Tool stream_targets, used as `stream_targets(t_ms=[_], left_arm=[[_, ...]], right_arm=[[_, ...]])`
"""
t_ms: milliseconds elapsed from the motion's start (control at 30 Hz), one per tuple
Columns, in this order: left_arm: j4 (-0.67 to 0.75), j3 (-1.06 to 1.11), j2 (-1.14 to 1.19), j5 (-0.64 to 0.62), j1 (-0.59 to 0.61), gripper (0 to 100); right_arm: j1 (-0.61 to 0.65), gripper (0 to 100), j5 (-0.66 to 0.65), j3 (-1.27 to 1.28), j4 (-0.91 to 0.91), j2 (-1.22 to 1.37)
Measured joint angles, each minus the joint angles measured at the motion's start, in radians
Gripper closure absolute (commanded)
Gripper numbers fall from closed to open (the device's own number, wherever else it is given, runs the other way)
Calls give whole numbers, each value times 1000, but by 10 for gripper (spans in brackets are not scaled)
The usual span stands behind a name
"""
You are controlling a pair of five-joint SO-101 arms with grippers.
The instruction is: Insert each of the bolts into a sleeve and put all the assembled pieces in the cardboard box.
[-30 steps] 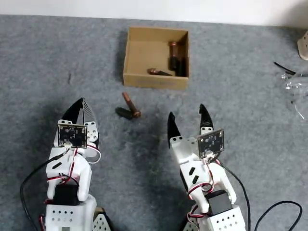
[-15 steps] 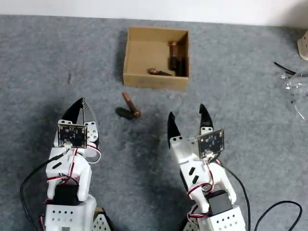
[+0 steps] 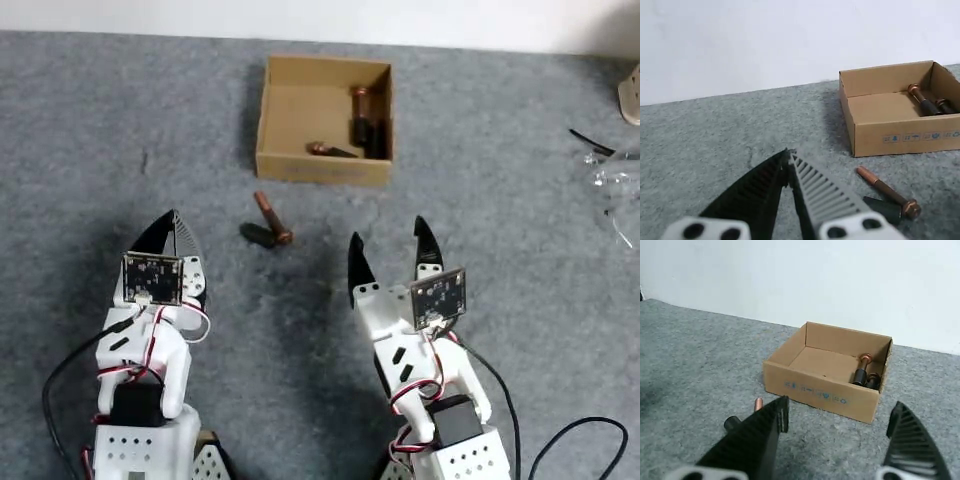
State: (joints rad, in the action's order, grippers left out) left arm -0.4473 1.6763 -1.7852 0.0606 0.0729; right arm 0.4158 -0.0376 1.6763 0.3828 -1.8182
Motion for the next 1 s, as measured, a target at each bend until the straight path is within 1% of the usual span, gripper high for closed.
stream_targets(t_ms=[167,367,433,533,567,600,700,800,900,1000], left_arm=[[0,0,0,6,51,993],[0,0,0,6,54,993],[-6,0,0,6,44,993],[-23,0,0,6,-9,993],[-29,0,0,6,-21,993],[-31,0,0,6,-23,993],[-31,0,0,6,-20,993],[-31,0,0,6,-28,993],[-31,0,0,6,-28,993],[-31,0,0,6,-28,993]], right_arm=[[0,707,0,0,0,0],[0,717,0,0,0,0],[-6,776,0,0,2,0],[-29,902,0,0,52,0],[-20,932,0,0,74,0],[-14,938,0,0,95,0],[38,915,0,0,164,0],[57,863,-6,0,201,0],[60,841,-74,0,204,0],[64,841,-94,-2,216,0]])
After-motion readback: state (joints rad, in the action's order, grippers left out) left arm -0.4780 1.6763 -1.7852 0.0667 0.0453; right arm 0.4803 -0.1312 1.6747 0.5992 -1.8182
